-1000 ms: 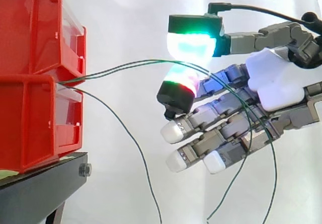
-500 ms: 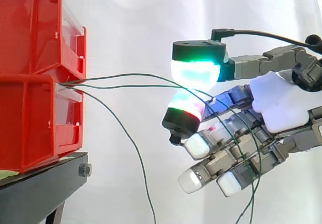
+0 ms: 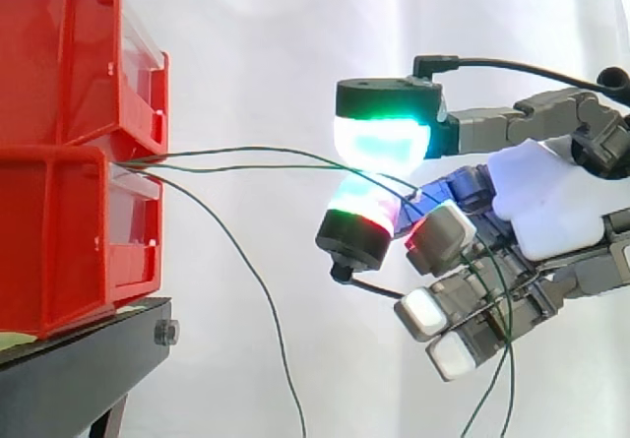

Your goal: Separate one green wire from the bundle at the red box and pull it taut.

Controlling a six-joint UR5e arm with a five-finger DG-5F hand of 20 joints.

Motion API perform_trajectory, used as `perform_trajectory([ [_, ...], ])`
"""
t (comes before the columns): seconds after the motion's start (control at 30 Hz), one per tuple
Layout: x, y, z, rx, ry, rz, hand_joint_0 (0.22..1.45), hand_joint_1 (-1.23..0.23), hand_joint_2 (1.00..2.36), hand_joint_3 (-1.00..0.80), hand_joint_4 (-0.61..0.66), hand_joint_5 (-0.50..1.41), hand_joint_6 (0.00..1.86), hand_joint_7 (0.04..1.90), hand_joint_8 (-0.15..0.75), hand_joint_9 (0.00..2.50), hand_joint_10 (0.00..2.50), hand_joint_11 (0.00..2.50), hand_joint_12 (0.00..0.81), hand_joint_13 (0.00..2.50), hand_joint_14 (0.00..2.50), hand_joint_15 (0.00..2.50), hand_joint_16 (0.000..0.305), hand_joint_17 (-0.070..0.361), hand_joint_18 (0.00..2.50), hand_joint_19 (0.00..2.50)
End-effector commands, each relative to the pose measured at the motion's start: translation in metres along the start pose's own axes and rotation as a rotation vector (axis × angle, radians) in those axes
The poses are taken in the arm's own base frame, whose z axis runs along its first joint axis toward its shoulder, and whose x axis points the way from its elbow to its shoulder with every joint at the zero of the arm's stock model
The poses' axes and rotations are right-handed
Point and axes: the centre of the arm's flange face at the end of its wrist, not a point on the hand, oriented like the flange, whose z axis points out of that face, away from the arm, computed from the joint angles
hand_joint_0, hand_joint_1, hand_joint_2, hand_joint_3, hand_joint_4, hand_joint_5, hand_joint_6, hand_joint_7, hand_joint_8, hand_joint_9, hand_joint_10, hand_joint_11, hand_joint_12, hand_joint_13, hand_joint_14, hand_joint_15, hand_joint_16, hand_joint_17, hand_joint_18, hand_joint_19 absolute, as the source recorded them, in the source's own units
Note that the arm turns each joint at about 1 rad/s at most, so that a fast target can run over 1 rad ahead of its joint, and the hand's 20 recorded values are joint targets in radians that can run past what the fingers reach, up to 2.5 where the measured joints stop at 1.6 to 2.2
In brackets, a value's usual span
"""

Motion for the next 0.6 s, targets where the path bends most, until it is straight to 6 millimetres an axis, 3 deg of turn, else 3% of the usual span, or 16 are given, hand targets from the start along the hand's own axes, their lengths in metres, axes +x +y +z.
perform_trajectory([
  [0.0,0.0,0.0,-0.0001,0.0,0.0,0.0,0.59,-0.72,1.02,-0.15,0.06,-0.1,0.88,1.26,0.329,1.28,0.02,1.17,0.446,1.06,0.02,0.72,0.068,0.152,0.78,0.58],
  [0.27,-0.0007,0.0009,0.0003,-0.001,0.0,0.006,0.59,-0.72,1.02,-0.16,0.05,-0.11,0.88,1.25,0.321,1.19,0.02,1.16,0.434,1.09,0.03,0.82,0.064,0.145,0.76,0.6],
  [0.4,0.0002,0.0008,0.0,-0.001,0.0,0.009,0.59,-0.72,1.02,-0.16,0.04,-0.11,0.88,1.25,0.309,1.05,0.02,0.82,0.434,1.01,0.02,0.72,0.064,0.143,0.75,0.58],
  [0.47,-0.0007,0.0009,0.0003,-0.001,0.0,0.011,0.59,-0.72,1.02,-0.15,0.02,-0.11,0.88,1.24,0.312,0.88,0.02,0.54,0.435,0.92,0.02,0.54,0.063,0.142,0.74,0.56],
  [0.57,-0.0007,0.0009,0.0003,-0.001,0.0,0.011,0.59,-0.73,1.02,-0.14,0.0,-0.11,0.88,1.24,0.309,0.8,0.01,0.42,0.44,0.88,0.02,0.47,0.063,0.141,0.74,0.54],
])
